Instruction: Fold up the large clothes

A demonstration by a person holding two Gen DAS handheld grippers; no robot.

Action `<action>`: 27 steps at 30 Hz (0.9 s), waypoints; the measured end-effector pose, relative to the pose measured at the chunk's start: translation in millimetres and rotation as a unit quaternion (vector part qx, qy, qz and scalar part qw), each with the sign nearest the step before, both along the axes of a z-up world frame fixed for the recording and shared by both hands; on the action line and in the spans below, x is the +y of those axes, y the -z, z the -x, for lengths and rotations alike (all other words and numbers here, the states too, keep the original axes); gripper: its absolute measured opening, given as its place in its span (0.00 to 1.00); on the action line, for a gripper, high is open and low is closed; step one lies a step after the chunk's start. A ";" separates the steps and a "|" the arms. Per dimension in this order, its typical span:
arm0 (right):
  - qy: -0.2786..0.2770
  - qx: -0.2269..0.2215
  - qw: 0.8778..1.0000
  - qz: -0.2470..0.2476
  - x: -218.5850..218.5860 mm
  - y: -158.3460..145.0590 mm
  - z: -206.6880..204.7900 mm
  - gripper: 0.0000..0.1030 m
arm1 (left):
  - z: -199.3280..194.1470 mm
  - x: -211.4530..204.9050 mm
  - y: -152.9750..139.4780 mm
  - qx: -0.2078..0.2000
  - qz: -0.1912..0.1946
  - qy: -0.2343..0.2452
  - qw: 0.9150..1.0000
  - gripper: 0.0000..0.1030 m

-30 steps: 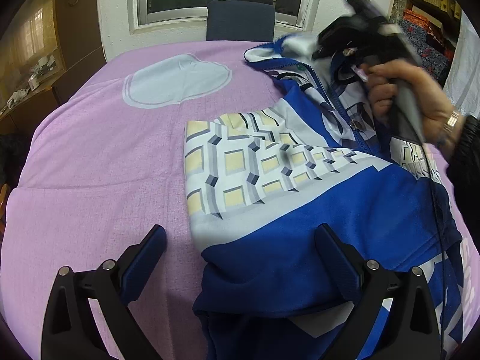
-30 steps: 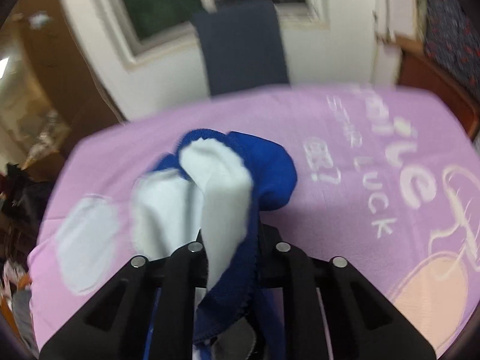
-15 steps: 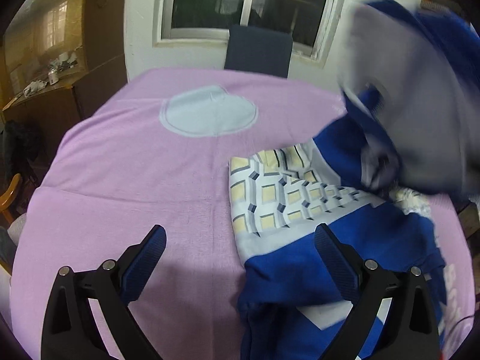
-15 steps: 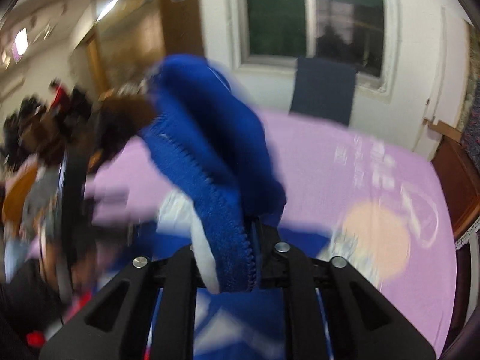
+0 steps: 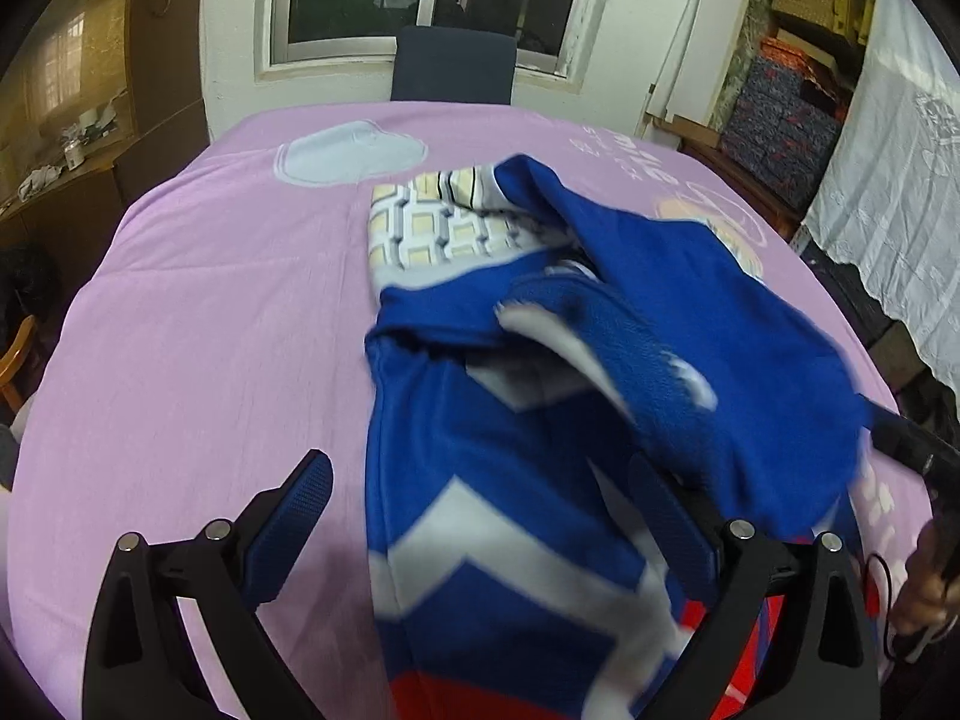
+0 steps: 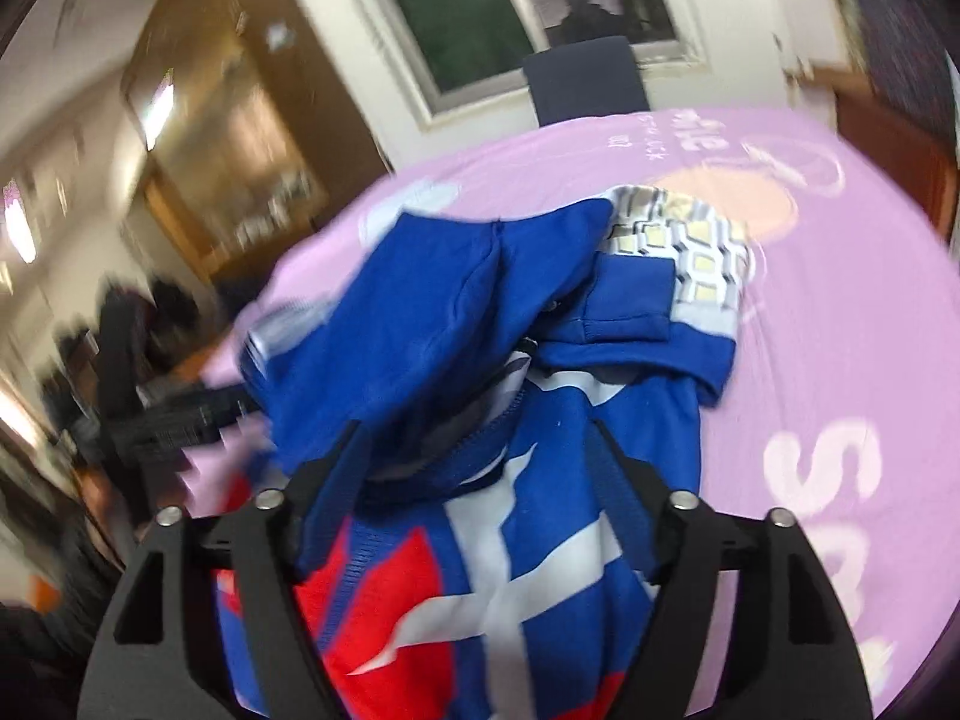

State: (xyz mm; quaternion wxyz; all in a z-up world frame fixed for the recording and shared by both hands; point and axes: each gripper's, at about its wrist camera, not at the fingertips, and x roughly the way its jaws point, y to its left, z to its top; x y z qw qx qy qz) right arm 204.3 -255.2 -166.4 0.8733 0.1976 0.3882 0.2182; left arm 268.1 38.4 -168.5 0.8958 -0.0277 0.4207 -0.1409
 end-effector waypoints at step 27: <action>-0.002 0.029 0.999 -0.040 19.7 -25.5 -29.3 0.11 | -19.5 -42.4 -8.2 0.045 0.088 0.065 0.993 0.17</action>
